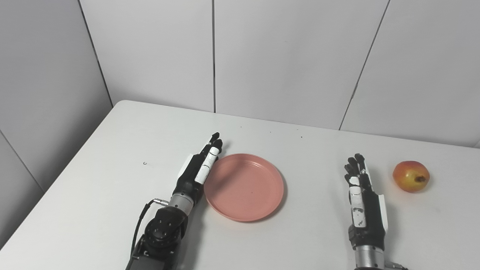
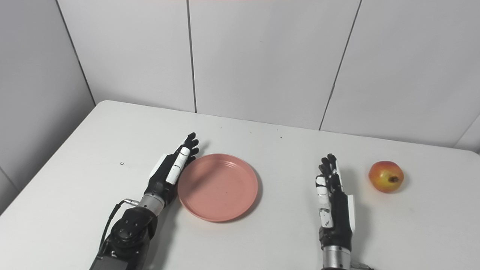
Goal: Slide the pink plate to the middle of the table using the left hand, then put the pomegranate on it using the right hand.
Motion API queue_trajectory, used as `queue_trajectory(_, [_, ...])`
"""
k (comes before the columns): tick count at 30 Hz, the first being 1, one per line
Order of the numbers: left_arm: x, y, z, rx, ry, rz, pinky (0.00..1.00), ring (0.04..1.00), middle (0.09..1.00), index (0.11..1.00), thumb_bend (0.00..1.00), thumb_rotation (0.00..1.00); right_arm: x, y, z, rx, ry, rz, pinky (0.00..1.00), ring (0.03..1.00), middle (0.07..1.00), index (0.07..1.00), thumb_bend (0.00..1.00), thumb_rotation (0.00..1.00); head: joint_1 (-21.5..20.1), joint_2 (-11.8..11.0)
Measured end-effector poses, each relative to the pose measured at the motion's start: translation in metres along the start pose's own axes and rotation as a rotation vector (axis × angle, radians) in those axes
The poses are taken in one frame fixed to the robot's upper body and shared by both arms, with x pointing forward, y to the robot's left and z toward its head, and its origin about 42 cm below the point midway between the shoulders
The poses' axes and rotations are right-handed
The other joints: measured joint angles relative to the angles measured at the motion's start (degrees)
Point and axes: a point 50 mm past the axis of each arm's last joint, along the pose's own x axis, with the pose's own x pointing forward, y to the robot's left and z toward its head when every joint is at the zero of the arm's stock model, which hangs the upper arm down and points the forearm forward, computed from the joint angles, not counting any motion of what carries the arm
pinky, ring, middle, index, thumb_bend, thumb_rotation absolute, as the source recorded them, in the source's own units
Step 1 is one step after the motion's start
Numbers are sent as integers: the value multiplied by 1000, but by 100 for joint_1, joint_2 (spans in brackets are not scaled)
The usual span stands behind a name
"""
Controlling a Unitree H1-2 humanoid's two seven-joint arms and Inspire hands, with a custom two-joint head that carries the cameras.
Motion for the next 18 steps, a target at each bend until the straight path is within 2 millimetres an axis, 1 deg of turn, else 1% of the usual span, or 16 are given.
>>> queue_trajectory(4, [-1,-5,3,-18,9,-3,976,967,984,982,658,1000,0,6,0,-5,3,7,966,952,948,955,576,903,-89,18])
queue_trajectory(7, [-1,-11,3,-36,11,-1,993,973,984,977,665,1000,0,10,0,-18,5,14,961,953,951,958,563,921,-264,53])
queue_trajectory(12, [-2,-17,2,-59,13,2,1000,980,988,983,669,1000,1,13,0,-22,7,3,964,954,948,956,574,914,-344,44])
queue_trajectory(18, [-5,-23,-1,-83,12,18,963,975,993,992,682,1000,1,18,0,-24,7,12,966,954,949,956,602,929,-449,44])
